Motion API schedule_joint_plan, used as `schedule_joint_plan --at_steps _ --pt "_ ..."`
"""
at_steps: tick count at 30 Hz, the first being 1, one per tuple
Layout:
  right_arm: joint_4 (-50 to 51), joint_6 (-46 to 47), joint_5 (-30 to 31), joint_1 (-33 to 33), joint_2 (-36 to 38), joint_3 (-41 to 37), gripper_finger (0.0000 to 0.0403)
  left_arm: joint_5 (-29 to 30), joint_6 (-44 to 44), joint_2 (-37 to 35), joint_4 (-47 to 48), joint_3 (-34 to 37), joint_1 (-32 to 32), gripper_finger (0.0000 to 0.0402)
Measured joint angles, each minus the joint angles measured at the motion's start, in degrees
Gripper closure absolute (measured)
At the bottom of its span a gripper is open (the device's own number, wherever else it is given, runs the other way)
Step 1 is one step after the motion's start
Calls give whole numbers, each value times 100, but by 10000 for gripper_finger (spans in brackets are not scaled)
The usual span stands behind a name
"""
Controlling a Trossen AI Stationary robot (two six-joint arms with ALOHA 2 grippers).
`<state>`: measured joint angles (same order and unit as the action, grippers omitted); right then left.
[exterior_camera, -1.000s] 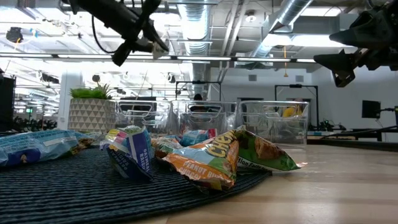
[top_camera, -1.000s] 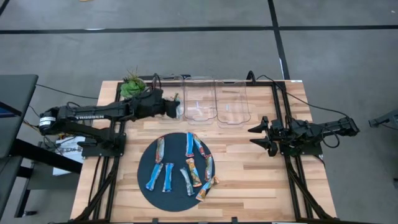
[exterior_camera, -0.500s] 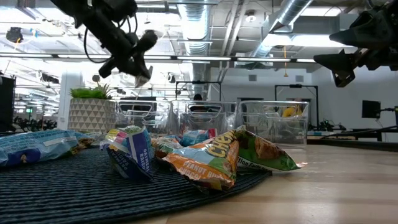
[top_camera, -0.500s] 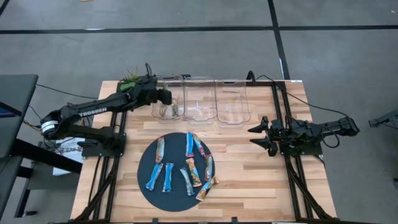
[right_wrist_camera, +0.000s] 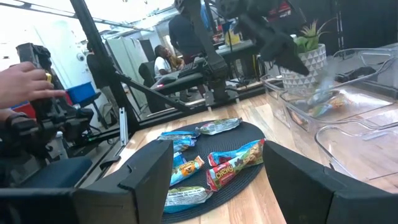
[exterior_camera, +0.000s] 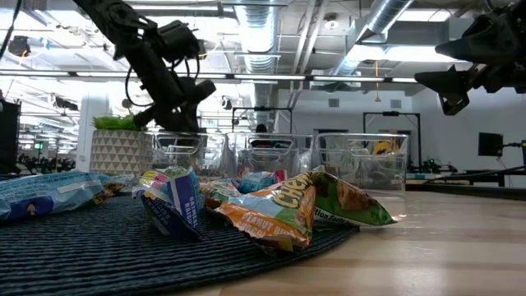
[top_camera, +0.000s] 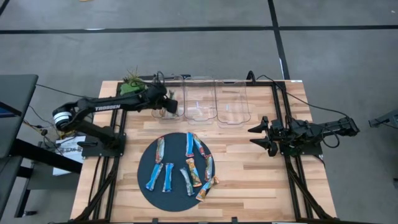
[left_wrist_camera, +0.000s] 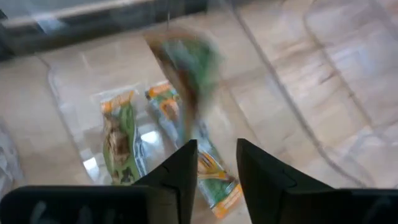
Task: Pick and place Granola Bars by type
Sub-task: Put the orange granola bar into the left transparent bin, then put the red granola bar into the center transparent bin
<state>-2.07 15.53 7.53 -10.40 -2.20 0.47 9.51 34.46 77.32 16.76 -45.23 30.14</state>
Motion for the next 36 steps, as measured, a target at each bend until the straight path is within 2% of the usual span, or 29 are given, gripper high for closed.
schedule_joint_plan --at_steps 9,15,26,36 --pt "0 -1 -1 -2 0 0 159 -62 6 67 28 2 1 249" --pt "0 -1 0 0 0 -1 159 -461 13 -3 -93 2 -75 246" --pt "0 -2 -2 0 -2 0 159 -490 -97 -814 -386 2 -587 246" --pt "0 0 -1 -2 0 -2 159 -1612 -573 -1543 -479 0 -1657 246"
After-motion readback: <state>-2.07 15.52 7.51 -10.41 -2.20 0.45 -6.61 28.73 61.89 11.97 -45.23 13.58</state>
